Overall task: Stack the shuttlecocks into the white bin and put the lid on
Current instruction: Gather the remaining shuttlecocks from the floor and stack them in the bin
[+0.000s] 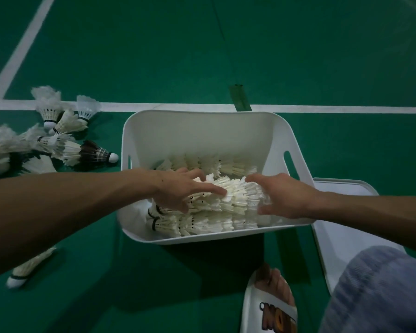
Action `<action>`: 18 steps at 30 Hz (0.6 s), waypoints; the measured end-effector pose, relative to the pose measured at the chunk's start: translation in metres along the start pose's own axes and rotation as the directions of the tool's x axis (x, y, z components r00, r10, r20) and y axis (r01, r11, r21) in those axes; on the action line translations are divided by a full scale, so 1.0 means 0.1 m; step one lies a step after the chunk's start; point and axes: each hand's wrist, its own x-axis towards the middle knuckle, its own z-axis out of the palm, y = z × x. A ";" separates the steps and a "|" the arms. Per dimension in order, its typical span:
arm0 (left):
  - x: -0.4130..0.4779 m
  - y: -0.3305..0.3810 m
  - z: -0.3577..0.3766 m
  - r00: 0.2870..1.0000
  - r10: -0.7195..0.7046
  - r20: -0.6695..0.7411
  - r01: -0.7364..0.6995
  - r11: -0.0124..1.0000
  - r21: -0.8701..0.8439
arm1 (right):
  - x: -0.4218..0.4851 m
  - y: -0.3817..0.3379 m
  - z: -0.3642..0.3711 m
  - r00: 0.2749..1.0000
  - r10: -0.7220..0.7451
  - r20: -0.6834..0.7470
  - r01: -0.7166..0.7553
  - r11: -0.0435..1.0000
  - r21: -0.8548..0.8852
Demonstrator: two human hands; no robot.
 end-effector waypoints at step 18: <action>-0.12 -0.11 -0.09 0.994 -0.017 -0.109 0.006 0.994 -0.105 | 0.07 -0.19 -0.28 0.996 -0.069 0.059 0.071 0.997 -0.029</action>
